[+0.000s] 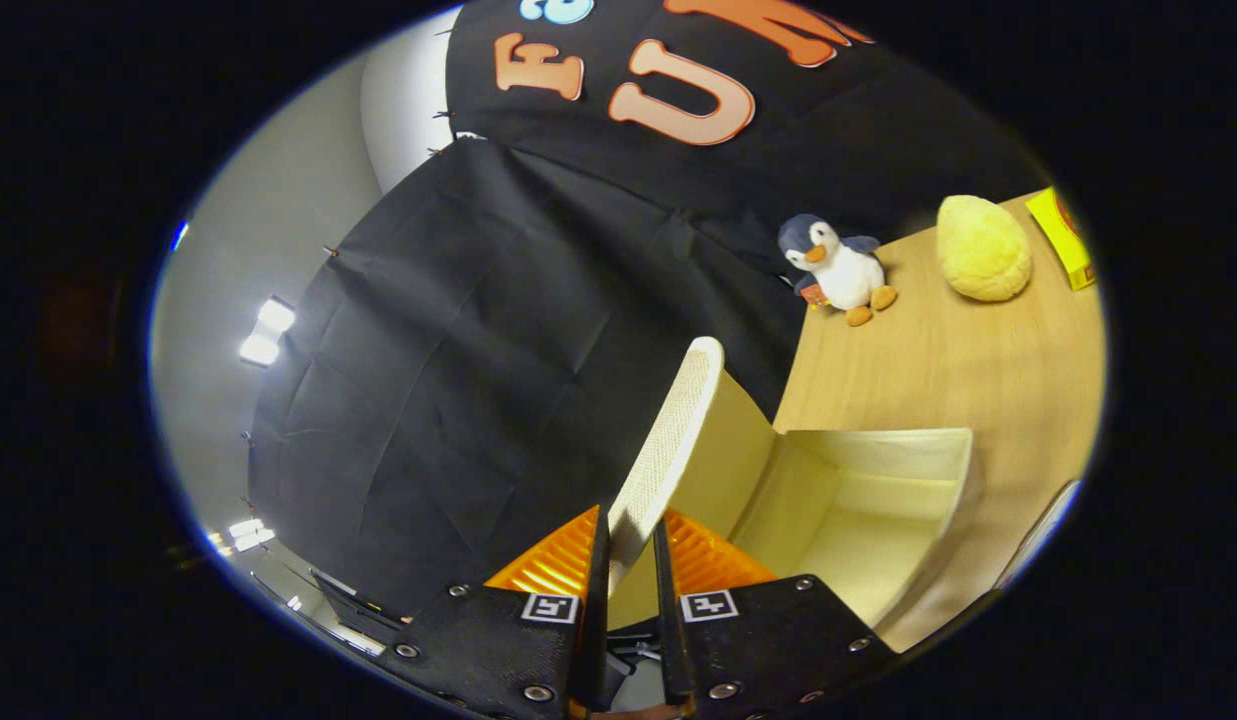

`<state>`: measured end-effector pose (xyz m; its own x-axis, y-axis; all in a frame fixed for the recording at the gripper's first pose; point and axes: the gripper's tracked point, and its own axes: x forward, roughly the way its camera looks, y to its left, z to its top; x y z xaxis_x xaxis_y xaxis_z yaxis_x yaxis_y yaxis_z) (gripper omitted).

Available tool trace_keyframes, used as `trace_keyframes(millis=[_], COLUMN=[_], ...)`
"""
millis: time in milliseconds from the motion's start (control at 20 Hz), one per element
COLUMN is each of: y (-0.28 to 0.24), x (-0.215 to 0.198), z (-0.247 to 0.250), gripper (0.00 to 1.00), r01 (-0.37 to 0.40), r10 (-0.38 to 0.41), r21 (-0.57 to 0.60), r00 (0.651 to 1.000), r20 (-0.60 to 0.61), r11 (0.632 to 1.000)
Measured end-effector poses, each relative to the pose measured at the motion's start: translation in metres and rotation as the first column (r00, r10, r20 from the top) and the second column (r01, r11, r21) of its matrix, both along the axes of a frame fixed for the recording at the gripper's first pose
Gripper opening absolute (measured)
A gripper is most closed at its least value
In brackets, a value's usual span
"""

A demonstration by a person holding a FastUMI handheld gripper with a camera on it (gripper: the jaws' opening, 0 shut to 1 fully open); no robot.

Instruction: Open the storage box then place both shoes into the box .Put the left shoe in first, then the right shoe, with the right side of both shoes facing outward in a uniform manner.

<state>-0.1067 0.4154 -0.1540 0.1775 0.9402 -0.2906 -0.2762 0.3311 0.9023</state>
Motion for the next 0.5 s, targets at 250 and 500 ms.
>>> trace_keyframes(millis=[250,500], y=[0.085,0.137], x=[-0.003,-0.015], z=[0.01,-0.002], gripper=[0.21,0.41], r01=[-0.065,-0.098], r10=[0.068,0.103], r21=[-0.034,-0.082], r00=[0.996,0.993], r20=[0.065,0.062], r11=[0.997,0.992])
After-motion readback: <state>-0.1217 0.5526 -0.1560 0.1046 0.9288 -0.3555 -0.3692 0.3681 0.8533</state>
